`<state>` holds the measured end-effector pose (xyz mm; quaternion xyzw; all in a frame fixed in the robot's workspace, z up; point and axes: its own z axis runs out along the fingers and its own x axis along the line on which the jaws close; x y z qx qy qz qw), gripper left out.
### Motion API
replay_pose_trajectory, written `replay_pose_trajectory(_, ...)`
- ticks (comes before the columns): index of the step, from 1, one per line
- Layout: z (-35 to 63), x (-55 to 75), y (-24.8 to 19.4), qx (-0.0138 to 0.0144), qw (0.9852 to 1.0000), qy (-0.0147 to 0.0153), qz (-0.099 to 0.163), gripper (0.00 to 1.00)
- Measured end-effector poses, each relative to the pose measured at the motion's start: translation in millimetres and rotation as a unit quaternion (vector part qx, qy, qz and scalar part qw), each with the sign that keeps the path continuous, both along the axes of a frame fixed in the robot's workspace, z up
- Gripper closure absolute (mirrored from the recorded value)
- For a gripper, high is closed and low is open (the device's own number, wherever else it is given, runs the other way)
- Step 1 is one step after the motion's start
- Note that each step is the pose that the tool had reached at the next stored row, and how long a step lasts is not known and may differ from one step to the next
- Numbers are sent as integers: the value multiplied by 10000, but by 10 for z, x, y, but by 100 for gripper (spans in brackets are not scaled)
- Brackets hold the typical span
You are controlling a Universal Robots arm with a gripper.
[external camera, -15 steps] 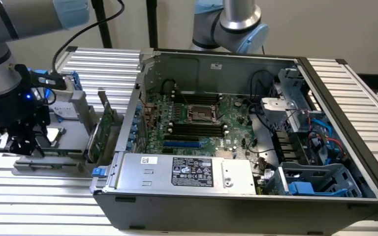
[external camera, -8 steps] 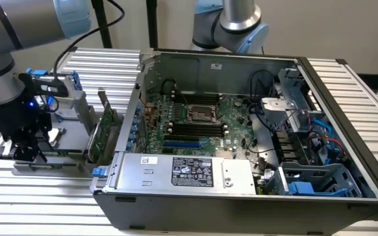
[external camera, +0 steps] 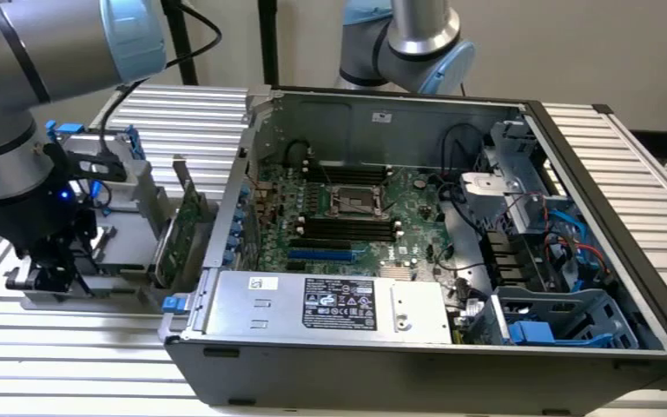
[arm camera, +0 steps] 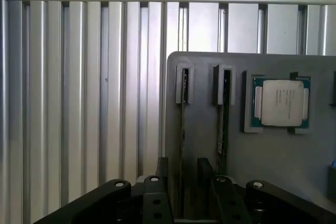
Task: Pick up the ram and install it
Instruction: 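Pick up the ram and move it above insertion slot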
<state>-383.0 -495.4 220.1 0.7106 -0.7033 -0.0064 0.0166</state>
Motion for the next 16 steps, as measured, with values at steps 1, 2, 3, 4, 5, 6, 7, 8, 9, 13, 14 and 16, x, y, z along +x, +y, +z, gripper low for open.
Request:
replay_pose_trajectory(1, -18, 0, 0, 0, 10000, 0, 7, 0)
replay_pose_trajectory(2, -37, 0, 0, 1, 10000, 0, 14, 0)
replay_pose_trajectory(3, -55, 0, -1, 3, 10000, 0, 21, 0)
replay_pose_trajectory(4, -72, 0, -2, 6, 10000, 1, 28, 0)
replay_pose_trajectory(5, -87, 1, -4, 12, 10000, 0, 35, 0)
replay_pose_trajectory(6, -101, 0, -6, 19, 10000, 0, 43, 0)
replay_pose_trajectory(7, -113, 0, -8, 30, 10000, 0, 51, 0)
replay_pose_trajectory(8, -124, 1, -12, 46, 10000, 1, 60, 0)
replay_pose_trajectory(9, -133, 0, -15, 66, 10000, 0, 68, 0)
replay_pose_trajectory(13, -166, 0, -37, 157, 9998, 0, 101, 0)
replay_pose_trajectory(14, -174, 0, -43, 175, 9998, 0, 107, 0)
replay_pose_trajectory(16, -188, 0, -55, 212, 9997, 2, 118, 0)
